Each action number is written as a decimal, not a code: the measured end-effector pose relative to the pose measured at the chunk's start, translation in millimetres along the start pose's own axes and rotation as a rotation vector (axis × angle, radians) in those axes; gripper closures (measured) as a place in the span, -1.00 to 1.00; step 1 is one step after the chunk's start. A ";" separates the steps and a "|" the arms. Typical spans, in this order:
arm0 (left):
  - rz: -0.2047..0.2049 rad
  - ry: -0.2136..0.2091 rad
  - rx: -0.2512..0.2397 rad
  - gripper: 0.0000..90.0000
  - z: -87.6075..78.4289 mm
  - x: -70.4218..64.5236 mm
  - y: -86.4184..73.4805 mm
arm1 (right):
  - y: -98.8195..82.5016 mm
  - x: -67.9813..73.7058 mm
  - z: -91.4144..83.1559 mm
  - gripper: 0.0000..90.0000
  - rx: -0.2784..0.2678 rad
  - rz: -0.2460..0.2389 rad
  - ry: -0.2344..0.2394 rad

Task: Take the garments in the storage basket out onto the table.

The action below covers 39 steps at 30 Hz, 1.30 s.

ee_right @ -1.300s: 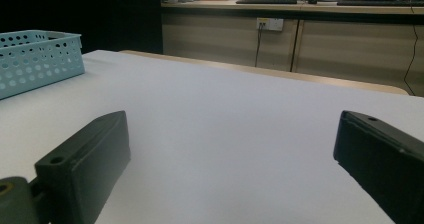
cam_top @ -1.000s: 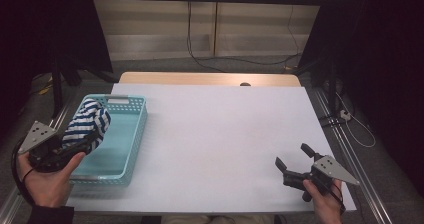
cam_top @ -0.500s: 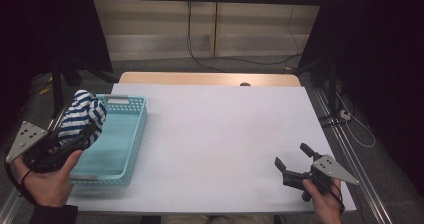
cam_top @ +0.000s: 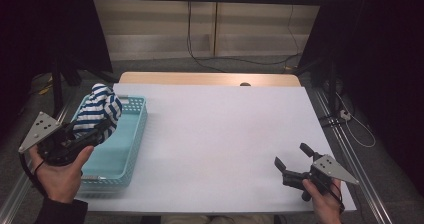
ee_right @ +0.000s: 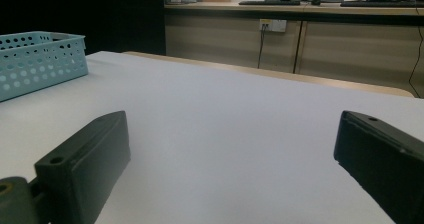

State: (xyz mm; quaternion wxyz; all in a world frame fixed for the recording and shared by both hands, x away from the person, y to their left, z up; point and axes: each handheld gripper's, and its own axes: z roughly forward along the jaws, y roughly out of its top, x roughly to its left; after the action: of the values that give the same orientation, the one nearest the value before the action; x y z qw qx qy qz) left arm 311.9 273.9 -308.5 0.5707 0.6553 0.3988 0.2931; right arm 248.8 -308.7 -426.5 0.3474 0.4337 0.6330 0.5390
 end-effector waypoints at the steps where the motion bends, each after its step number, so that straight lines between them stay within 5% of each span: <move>1: -0.001 -0.005 -0.004 0.09 0.5 -1.2 0.4 | 0.0 0.1 0.1 -0.98 0.001 0.001 0.000; 13: 0.058 -0.014 0.012 0.08 15.2 -25.2 0.3 | 0.2 0.5 0.1 -0.98 -0.002 0.006 -0.003; 24: 0.033 -0.079 -0.006 0.08 41.4 -44.9 5.2 | 0.4 1.0 0.1 -0.98 -0.009 0.002 0.000; 39: 0.072 -0.151 0.020 0.08 67.7 -67.1 15.4 | 0.5 1.1 -0.3 -0.98 -0.008 0.003 0.004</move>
State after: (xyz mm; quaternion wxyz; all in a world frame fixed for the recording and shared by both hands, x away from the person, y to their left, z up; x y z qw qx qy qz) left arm 337.4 181.0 -300.5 0.5815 0.6953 0.3336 0.2590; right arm 248.2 -307.8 -425.9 0.3471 0.4319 0.6310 0.5430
